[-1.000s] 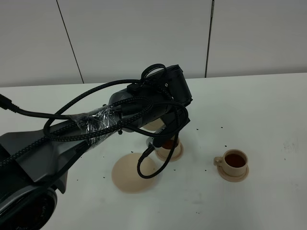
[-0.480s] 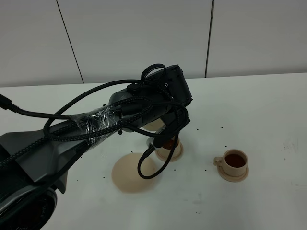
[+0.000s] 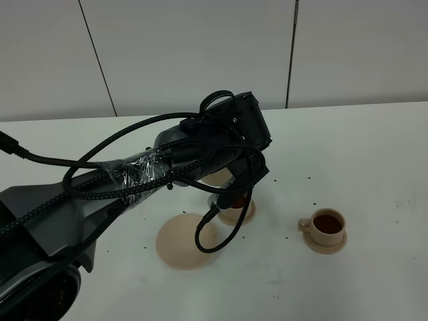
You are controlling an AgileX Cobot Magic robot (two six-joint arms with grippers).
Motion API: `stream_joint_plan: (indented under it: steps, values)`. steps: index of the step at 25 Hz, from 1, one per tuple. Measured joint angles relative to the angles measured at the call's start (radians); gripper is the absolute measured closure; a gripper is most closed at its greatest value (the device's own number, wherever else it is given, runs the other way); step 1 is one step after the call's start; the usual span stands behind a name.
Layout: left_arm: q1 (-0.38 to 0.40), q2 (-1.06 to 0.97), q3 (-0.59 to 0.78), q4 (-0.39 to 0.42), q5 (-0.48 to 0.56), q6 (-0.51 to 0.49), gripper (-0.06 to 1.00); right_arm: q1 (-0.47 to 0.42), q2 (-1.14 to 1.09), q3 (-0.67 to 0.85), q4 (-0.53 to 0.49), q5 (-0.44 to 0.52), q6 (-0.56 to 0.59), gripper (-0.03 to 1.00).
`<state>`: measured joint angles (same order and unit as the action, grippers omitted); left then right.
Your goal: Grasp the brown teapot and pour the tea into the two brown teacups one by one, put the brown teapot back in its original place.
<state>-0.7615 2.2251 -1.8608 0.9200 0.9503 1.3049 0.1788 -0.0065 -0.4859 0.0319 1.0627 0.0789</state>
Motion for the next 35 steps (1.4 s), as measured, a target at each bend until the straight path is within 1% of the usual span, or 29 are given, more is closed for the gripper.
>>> stream_joint_plan:
  steps: [7,35]
  values:
    - [0.0,0.0,0.0,-0.001,0.022,-0.001,0.78,0.0,0.0,0.0,0.0,0.0,0.0,0.73]
    - [0.0,0.0,0.0,-0.003,0.022,-0.001,0.78,0.0,0.0,0.0,0.0,0.0,0.0,0.73]
